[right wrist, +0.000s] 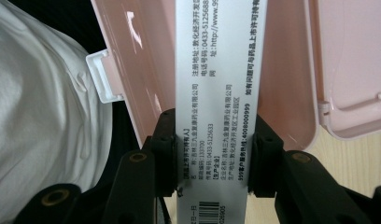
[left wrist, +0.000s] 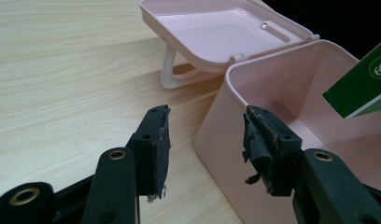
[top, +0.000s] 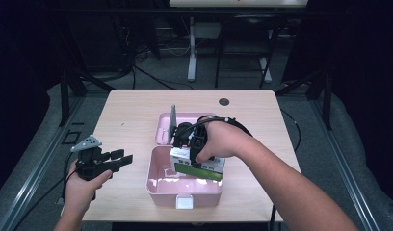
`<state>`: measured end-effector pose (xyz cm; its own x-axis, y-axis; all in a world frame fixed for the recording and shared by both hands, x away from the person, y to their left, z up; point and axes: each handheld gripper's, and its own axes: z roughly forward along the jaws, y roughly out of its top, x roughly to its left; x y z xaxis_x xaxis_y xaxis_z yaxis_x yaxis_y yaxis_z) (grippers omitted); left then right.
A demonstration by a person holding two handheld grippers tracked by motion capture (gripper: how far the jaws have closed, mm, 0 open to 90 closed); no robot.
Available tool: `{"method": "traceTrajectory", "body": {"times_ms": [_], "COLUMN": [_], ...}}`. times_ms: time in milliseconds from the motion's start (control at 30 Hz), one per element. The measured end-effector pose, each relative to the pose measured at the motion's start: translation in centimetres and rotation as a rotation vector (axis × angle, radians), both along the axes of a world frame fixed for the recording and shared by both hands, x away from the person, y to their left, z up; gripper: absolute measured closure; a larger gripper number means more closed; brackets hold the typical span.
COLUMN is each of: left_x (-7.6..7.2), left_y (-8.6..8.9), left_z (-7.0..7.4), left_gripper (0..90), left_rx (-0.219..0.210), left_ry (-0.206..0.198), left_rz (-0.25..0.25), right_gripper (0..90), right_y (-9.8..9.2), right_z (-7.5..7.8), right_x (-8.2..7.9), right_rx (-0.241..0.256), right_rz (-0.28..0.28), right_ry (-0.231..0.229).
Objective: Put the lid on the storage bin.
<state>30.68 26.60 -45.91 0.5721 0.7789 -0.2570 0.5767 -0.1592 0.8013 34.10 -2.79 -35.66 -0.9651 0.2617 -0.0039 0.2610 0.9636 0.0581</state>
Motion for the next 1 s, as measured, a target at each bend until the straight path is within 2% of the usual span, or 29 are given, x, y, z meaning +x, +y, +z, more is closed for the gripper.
{"method": "traceTrajectory", "body": {"times_ms": [467,667,867,1000], "left_x": [0.0,0.0,0.0,0.0], "left_y": [0.0,0.0,-0.2,-0.4], "left_z": [0.0,0.0,-0.1,-0.2], "left_gripper": [50.6,50.6,50.6,50.6], "left_rx": [-0.002,-0.001,-0.001,0.002], "left_ry": [-0.001,0.001,-0.003,0.001], "left_rz": [0.002,-0.001,0.003,-0.006], "right_gripper": [61.1,61.1,61.1,61.1], "right_y": [0.6,1.0,1.1,1.2], "right_z": [-0.7,-1.6,-2.1,-2.5], "right_x": [-0.5,-0.6,-0.8,-0.9], "right_rx": [-0.021,-0.023,-0.032,-0.021], "right_rz": [0.047,0.064,0.083,0.102], "right_ry": [-0.008,0.009,-0.002,0.009]}}
